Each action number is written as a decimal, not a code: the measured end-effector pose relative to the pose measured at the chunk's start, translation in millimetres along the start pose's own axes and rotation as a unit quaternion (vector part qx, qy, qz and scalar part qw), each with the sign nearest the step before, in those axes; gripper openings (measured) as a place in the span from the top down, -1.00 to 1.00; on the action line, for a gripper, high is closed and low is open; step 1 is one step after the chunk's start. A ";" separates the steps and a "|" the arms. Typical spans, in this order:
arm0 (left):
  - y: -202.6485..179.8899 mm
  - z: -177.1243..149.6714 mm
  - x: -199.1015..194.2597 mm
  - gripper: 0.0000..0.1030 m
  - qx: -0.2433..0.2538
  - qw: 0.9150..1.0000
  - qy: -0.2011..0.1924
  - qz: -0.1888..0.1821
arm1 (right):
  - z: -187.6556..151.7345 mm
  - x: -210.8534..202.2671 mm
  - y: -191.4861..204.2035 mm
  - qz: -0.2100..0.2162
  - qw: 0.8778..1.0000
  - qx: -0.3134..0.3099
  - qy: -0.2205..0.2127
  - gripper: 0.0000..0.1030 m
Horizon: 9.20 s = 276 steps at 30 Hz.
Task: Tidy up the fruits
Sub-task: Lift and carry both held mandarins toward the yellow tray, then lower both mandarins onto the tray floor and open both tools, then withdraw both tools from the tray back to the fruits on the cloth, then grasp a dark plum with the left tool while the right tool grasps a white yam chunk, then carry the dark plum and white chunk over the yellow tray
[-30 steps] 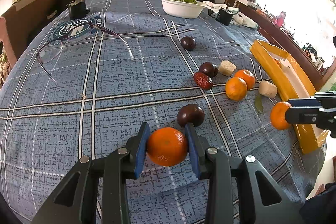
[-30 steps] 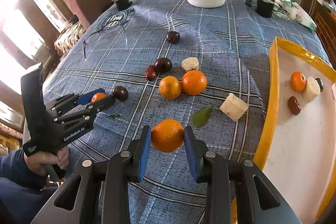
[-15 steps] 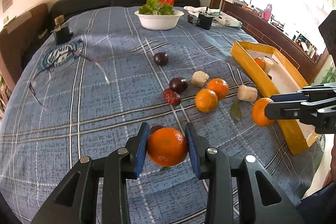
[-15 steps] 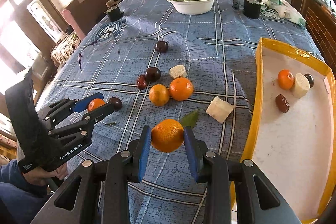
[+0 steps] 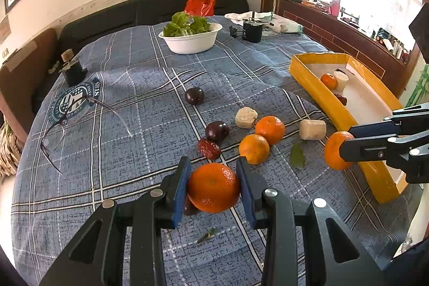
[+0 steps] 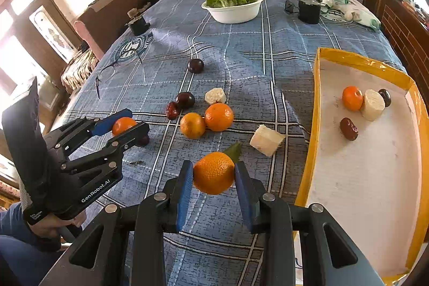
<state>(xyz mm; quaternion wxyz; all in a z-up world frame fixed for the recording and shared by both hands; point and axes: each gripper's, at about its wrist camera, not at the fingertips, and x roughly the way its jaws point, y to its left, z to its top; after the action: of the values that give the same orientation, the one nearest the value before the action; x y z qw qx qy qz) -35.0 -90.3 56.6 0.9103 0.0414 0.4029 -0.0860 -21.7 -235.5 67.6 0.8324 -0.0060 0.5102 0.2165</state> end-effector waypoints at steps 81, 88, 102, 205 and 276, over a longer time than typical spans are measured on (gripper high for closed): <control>-182.8 94.9 65.4 0.34 0.067 0.965 0.066 -0.245 | -8.7 -56.1 -209.9 -0.040 0.961 0.267 -0.060 0.33; -200.8 94.6 91.9 0.34 0.070 0.968 0.087 -0.224 | 3.6 -34.5 -233.1 -0.038 0.960 0.275 -0.041 0.33; -214.0 89.2 101.6 0.33 0.095 0.973 0.080 -0.193 | 19.7 -15.0 -231.3 -0.033 0.969 0.242 -0.025 0.30; 48.8 -29.8 33.5 0.55 -0.059 0.997 0.044 -0.005 | 33.7 37.0 -39.8 -0.060 0.983 0.165 0.055 0.28; -237.1 74.3 56.5 0.54 0.180 0.959 0.038 -0.215 | 14.3 -43.5 -265.3 -0.036 0.934 0.353 -0.038 0.26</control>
<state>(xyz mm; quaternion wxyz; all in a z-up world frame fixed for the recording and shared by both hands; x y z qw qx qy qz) 11.3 -340.8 63.3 0.8317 0.1198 0.4147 -0.3492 70.9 -488.0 55.6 0.8069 0.2781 0.5211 -0.0081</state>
